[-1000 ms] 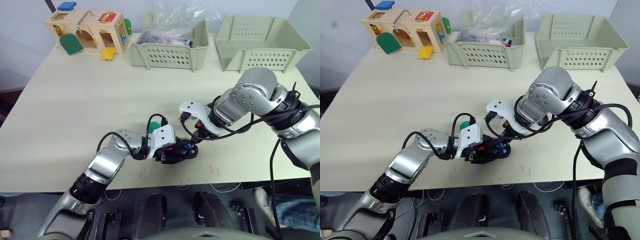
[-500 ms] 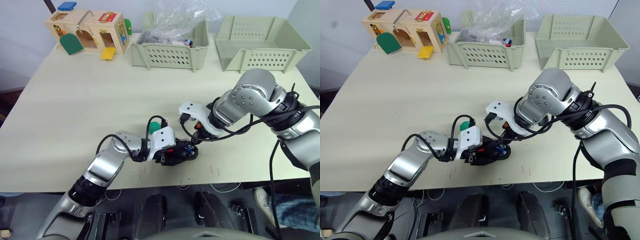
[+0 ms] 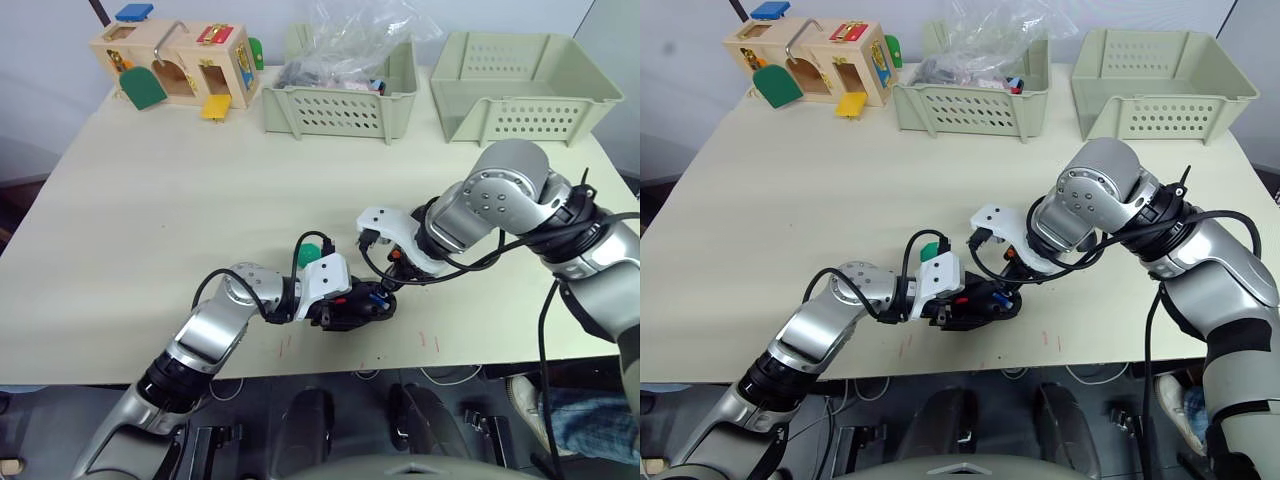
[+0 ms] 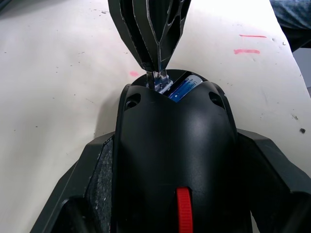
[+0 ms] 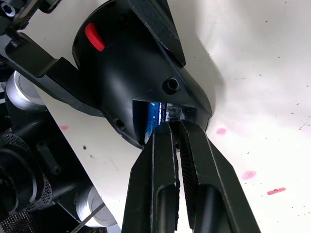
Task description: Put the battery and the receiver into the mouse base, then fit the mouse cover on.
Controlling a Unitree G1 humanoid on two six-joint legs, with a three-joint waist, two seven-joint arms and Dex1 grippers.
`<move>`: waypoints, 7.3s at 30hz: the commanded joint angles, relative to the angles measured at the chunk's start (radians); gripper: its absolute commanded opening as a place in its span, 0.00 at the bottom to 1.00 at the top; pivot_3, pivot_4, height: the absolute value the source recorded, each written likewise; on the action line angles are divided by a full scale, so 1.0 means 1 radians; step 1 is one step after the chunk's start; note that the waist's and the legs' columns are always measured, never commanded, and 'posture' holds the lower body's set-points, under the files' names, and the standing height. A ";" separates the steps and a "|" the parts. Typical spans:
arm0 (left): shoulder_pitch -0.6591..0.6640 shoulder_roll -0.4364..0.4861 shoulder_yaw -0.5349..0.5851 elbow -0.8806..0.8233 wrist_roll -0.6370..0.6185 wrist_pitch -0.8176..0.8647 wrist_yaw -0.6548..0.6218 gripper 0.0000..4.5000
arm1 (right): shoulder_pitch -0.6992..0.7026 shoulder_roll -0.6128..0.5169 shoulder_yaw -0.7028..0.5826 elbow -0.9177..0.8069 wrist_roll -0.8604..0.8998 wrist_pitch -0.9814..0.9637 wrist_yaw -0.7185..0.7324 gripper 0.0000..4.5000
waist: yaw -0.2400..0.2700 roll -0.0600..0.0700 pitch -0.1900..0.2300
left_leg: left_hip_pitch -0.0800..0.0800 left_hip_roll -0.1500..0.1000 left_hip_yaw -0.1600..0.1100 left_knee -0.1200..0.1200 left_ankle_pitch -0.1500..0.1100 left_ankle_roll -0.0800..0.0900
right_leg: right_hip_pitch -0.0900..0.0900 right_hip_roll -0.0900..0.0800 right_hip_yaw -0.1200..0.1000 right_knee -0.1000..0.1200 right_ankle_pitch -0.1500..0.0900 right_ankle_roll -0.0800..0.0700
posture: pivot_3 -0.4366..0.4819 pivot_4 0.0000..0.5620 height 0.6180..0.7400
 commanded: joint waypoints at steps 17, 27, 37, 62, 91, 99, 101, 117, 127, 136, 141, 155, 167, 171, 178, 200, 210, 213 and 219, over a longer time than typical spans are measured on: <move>0.004 0.000 -0.009 -0.019 -0.005 -0.001 0.005 0.65 | 0.001 -0.016 0.029 -0.023 -0.020 0.005 0.012 0.00 | 0.000 0.000 0.000 | 0.000 0.000 0.000 0.000 0.000 0.000 | 0.000 0.000 0.000 0.000 0.000 0.000 | 0.48 0.27 1.00; 0.002 -0.002 -0.009 -0.019 -0.006 0.001 0.005 0.65 | -0.005 -0.015 0.031 -0.016 -0.027 0.005 0.019 0.00 | 0.001 0.000 0.000 | 0.000 0.000 0.000 0.000 0.000 0.000 | 0.000 0.000 0.000 0.000 0.000 0.000 | 0.48 0.27 1.00; 0.011 -0.001 -0.009 -0.012 -0.002 -0.012 0.008 0.65 | -0.020 0.022 0.046 0.000 -0.025 0.005 0.009 0.00 | 0.000 0.000 0.000 | 0.000 0.000 0.000 0.000 0.000 0.000 | 0.000 0.000 0.000 0.000 0.000 0.000 | 0.48 0.27 1.00; 0.011 -0.005 -0.010 -0.024 -0.007 0.002 0.014 0.65 | -0.075 0.041 0.080 0.044 0.056 0.005 -0.026 0.39 | 0.001 0.000 0.000 | 0.000 0.000 0.000 0.000 0.000 0.000 | 0.000 0.000 0.000 0.000 0.000 0.000 | 0.48 0.27 1.00; 0.018 0.032 0.007 -0.063 -0.034 0.033 0.002 0.65 | 0.989 -0.170 -0.496 -0.614 -0.485 -1.001 0.285 0.68 | 0.003 -0.002 -0.001 | 0.003 0.000 -0.001 0.001 0.000 0.000 | 0.004 0.002 0.000 -0.003 0.000 0.001 | 0.48 0.27 1.00; 0.019 0.035 0.005 -0.076 -0.038 0.045 0.004 0.65 | 1.058 -0.022 -0.434 -0.479 -0.656 -1.173 0.394 0.22 | 0.004 -0.001 -0.001 | 0.003 0.000 0.000 0.001 0.000 0.000 | 0.004 0.001 0.001 -0.003 0.000 0.001 | 0.48 0.27 1.00; 0.017 0.035 0.004 -0.066 -0.035 0.040 0.003 0.65 | 1.069 -0.004 -0.416 -0.430 -0.714 -1.228 0.419 0.02 | 0.005 -0.001 -0.001 | 0.003 0.000 -0.001 0.001 0.000 0.000 | 0.004 0.002 0.000 -0.003 0.000 0.001 | 0.48 0.27 1.00; 0.031 0.034 0.001 -0.045 -0.025 0.009 0.008 0.65 | 1.108 0.054 -0.442 -0.365 -0.800 -1.260 0.486 0.01 | 0.008 -0.001 -0.001 | 0.003 0.000 0.000 0.001 0.000 0.000 | 0.004 0.001 0.000 -0.003 0.001 0.001 | 0.48 0.27 1.00; 0.035 0.034 0.001 -0.027 -0.022 -0.012 0.006 0.65 | 1.132 0.057 -0.401 -0.280 -0.860 -1.193 0.493 0.01 | 0.009 -0.001 -0.002 | 0.005 0.000 0.000 0.001 0.000 0.000 | 0.007 0.002 0.000 -0.003 0.001 0.001 | 0.48 0.27 1.00; 0.043 0.034 0.000 -0.024 -0.019 -0.018 0.012 0.65 | 1.099 0.041 -0.368 -0.226 -0.938 -1.172 0.499 0.01 | 0.005 -0.001 -0.016 | 0.007 0.000 0.000 0.001 0.000 0.000 | 0.008 0.002 0.000 -0.003 0.000 0.001 | 0.48 0.27 1.00; 0.045 0.026 -0.001 -0.024 -0.017 -0.024 0.017 0.65 | 1.081 0.059 -0.523 -0.377 -0.787 -1.207 0.523 0.01 | 0.007 -0.001 -0.016 | 0.007 0.000 0.000 0.001 0.000 0.000 | 0.008 0.002 0.000 -0.003 0.000 0.001 | 0.48 0.27 1.00; 0.031 0.000 0.002 -0.008 -0.016 -0.028 0.028 0.65 | 1.332 -0.320 -0.906 -0.568 -0.542 -1.165 0.851 0.69 | 0.028 0.001 -0.015 | 0.006 -0.001 0.000 0.001 0.000 0.000 | 0.007 0.001 0.000 -0.003 0.000 0.001 | 0.48 0.27 1.00; 0.054 0.001 0.067 -0.064 -0.090 -0.006 0.020 0.99 | 1.370 -0.303 -0.930 -0.579 -0.535 -1.168 0.831 1.00 | 0.028 0.001 -0.015 | 0.006 0.000 -0.001 0.002 0.000 0.000 | 0.007 0.002 0.000 -0.003 0.000 0.001 | 0.48 0.27 1.00; 0.132 0.054 0.226 -0.140 -0.232 0.032 -0.009 0.99 | 1.381 -0.300 -0.956 -0.582 -0.514 -1.155 0.817 1.00 | 0.025 0.001 -0.015 | 0.006 0.000 -0.001 0.002 0.000 0.000 | 0.007 0.002 0.000 -0.003 0.000 0.001 | 0.48 0.27 1.00; 0.344 0.154 0.477 -0.218 -0.398 0.053 -0.037 0.99 | 1.412 -0.275 -1.004 -0.582 -0.486 -1.126 0.755 1.00 | 0.031 0.001 -0.015 | 0.006 0.000 -0.001 0.001 0.000 0.000 | 0.007 0.001 0.000 -0.003 0.000 0.001 | 0.48 0.27 1.00; 0.739 0.043 0.881 -0.235 -0.691 -0.086 -0.108 0.99 | 0.776 -0.279 -0.749 -0.149 -0.610 -0.671 0.475 1.00 | 0.018 0.001 -0.015 | 0.005 0.000 0.001 0.000 0.000 0.000 | 0.007 0.001 0.000 -0.004 -0.002 -0.004 | 0.48 0.27 1.00; 0.758 0.044 0.869 -0.281 -0.702 -0.113 -0.112 0.99 | 0.651 -0.223 -0.638 0.108 -0.759 -0.805 0.573 1.00 | 0.026 0.001 -0.015 | 0.005 0.000 0.003 0.001 0.000 0.000 | 0.007 0.001 0.000 -0.004 -0.002 -0.004 | 0.48 0.27 1.00; 0.749 0.047 0.862 -0.288 -0.704 -0.120 -0.109 0.99 | 0.637 -0.213 -0.632 0.154 -0.784 -0.841 0.607 1.00 | 0.026 0.001 -0.015 | 0.005 0.000 0.004 0.001 0.000 0.000 | 0.007 0.001 -0.001 -0.004 -0.002 -0.003 | 0.48 0.27 1.00; 0.758 0.062 0.866 -0.304 -0.706 -0.142 -0.141 0.99 | 0.612 -0.180 -0.640 0.196 -0.801 -0.835 0.632 1.00 | 0.024 0.002 -0.015 | 0.005 0.000 0.005 0.001 0.000 0.000 | 0.007 0.001 -0.001 -0.004 -0.002 -0.003 | 0.48 0.27 1.00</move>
